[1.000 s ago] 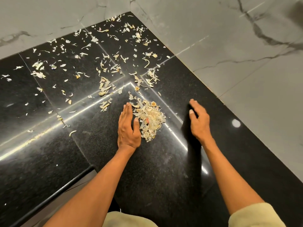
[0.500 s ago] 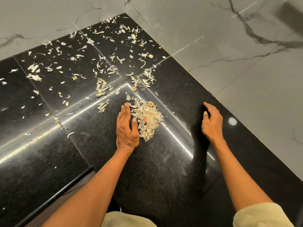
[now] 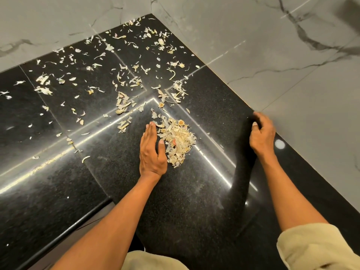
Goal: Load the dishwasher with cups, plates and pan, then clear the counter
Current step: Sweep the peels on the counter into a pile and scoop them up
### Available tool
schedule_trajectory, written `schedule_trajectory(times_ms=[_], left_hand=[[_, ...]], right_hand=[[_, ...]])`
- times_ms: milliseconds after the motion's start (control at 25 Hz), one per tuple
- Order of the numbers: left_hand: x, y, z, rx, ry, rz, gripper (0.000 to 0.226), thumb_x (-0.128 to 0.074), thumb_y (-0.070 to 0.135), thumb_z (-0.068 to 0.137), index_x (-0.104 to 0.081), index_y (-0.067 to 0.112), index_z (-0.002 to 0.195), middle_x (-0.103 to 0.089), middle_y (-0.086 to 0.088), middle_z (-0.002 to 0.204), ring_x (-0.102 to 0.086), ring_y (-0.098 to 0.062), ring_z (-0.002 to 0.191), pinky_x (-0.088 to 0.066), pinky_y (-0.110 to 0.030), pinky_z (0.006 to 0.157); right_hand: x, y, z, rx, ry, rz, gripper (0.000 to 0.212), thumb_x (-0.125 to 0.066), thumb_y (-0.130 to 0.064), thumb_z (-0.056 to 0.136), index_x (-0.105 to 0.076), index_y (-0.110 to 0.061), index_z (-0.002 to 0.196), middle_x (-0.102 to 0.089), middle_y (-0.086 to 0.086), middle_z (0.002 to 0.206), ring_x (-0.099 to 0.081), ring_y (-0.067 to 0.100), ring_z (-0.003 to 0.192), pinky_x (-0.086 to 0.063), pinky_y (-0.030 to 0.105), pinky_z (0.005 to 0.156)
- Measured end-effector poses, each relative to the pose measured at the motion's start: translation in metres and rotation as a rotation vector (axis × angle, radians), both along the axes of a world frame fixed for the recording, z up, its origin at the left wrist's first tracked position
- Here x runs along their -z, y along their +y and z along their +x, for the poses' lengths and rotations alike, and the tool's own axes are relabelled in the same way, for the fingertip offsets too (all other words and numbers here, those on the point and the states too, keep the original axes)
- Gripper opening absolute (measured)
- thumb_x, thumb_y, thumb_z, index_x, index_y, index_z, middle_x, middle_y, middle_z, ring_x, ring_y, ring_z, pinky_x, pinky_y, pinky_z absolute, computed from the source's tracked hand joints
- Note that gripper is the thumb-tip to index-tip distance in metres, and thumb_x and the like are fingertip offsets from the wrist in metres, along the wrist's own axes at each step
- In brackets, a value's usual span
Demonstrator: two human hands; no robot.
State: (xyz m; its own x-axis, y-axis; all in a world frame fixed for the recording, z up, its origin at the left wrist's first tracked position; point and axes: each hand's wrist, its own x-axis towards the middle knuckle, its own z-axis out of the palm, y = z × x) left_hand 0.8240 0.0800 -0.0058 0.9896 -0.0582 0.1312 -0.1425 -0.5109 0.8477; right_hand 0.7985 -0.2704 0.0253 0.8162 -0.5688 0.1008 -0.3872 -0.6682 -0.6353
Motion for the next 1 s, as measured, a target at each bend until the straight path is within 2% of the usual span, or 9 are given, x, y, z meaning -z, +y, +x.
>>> schedule_trajectory(times_ms=[160, 280, 360, 480, 600, 720, 840, 1000], left_hand=[[0.000, 0.001, 0.000, -0.005, -0.004, 0.005, 0.062, -0.033, 0.032, 0.097, -0.030, 0.006, 0.153, -0.032, -0.009, 0.159, -0.022, -0.017, 0.150, -0.022, -0.046, 0.122], [-0.001, 0.000, -0.001, -0.002, -0.006, 0.001, 0.063, -0.033, 0.033, 0.097, -0.030, 0.005, 0.153, -0.032, -0.010, 0.159, -0.022, -0.017, 0.150, -0.022, -0.046, 0.122], [-0.002, -0.001, 0.000, -0.002, -0.005, 0.001, 0.063, -0.033, 0.033, 0.097, -0.031, 0.005, 0.153, -0.032, -0.010, 0.159, -0.022, -0.017, 0.150, -0.021, -0.046, 0.122], [-0.001, 0.000, 0.000, -0.002, -0.006, 0.007, 0.063, -0.033, 0.032, 0.096, -0.031, 0.005, 0.153, -0.032, -0.010, 0.159, -0.023, -0.017, 0.150, -0.021, -0.045, 0.122], [-0.001, 0.000, 0.000, 0.003, -0.003, 0.004, 0.064, -0.033, 0.032, 0.096, -0.031, 0.005, 0.153, -0.031, -0.009, 0.159, -0.023, -0.017, 0.150, -0.021, -0.044, 0.123], [-0.002, -0.001, 0.000, -0.001, -0.006, 0.013, 0.063, -0.033, 0.032, 0.096, -0.030, 0.005, 0.153, -0.031, -0.008, 0.160, -0.022, -0.016, 0.150, -0.020, -0.044, 0.123], [-0.001, 0.000, 0.000, 0.002, 0.000, 0.006, 0.064, -0.033, 0.032, 0.096, -0.030, 0.005, 0.153, -0.031, -0.008, 0.160, -0.022, -0.016, 0.150, -0.020, -0.043, 0.123], [-0.002, 0.000, 0.001, 0.001, -0.004, 0.011, 0.063, -0.033, 0.032, 0.096, -0.031, 0.005, 0.153, -0.031, -0.009, 0.159, -0.023, -0.017, 0.150, -0.020, -0.043, 0.123]], right_hand=[[0.007, 0.004, 0.015, -0.005, 0.075, 0.022, 0.051, -0.045, -0.009, 0.093, -0.051, -0.004, 0.143, -0.046, 0.014, 0.151, -0.038, 0.028, 0.141, -0.025, 0.038, 0.121], [0.006, 0.012, 0.011, -0.077, -0.019, 0.037, 0.041, -0.048, 0.001, 0.093, -0.063, -0.004, 0.131, -0.060, 0.012, 0.136, -0.052, 0.026, 0.130, -0.036, 0.038, 0.115], [0.003, 0.008, 0.007, -0.050, -0.075, 0.029, 0.041, -0.046, -0.003, 0.092, -0.067, -0.007, 0.128, -0.065, 0.010, 0.131, -0.057, 0.025, 0.125, -0.041, 0.037, 0.112], [0.004, 0.000, 0.008, 0.066, -0.004, 0.023, 0.048, -0.045, -0.008, 0.096, -0.054, -0.007, 0.142, -0.053, 0.012, 0.147, -0.046, 0.026, 0.139, -0.030, 0.041, 0.120], [0.010, 0.010, 0.006, -0.005, 0.136, -0.019, 0.052, -0.043, -0.005, 0.100, -0.039, -0.006, 0.152, -0.035, 0.012, 0.160, -0.026, 0.025, 0.150, -0.014, 0.032, 0.123], [0.004, 0.011, 0.004, -0.034, 0.119, -0.030, 0.051, -0.041, -0.003, 0.100, -0.043, -0.007, 0.151, -0.039, 0.011, 0.157, -0.030, 0.024, 0.148, -0.015, 0.028, 0.120], [0.001, 0.002, 0.002, -0.017, 0.083, -0.054, 0.049, -0.041, -0.004, 0.099, -0.048, -0.008, 0.147, -0.048, 0.012, 0.150, -0.039, 0.027, 0.141, -0.024, 0.034, 0.119], [0.006, 0.008, 0.007, 0.028, 0.108, -0.011, 0.052, -0.041, -0.004, 0.100, -0.040, -0.007, 0.152, -0.038, 0.011, 0.158, -0.030, 0.025, 0.148, -0.018, 0.034, 0.123]])
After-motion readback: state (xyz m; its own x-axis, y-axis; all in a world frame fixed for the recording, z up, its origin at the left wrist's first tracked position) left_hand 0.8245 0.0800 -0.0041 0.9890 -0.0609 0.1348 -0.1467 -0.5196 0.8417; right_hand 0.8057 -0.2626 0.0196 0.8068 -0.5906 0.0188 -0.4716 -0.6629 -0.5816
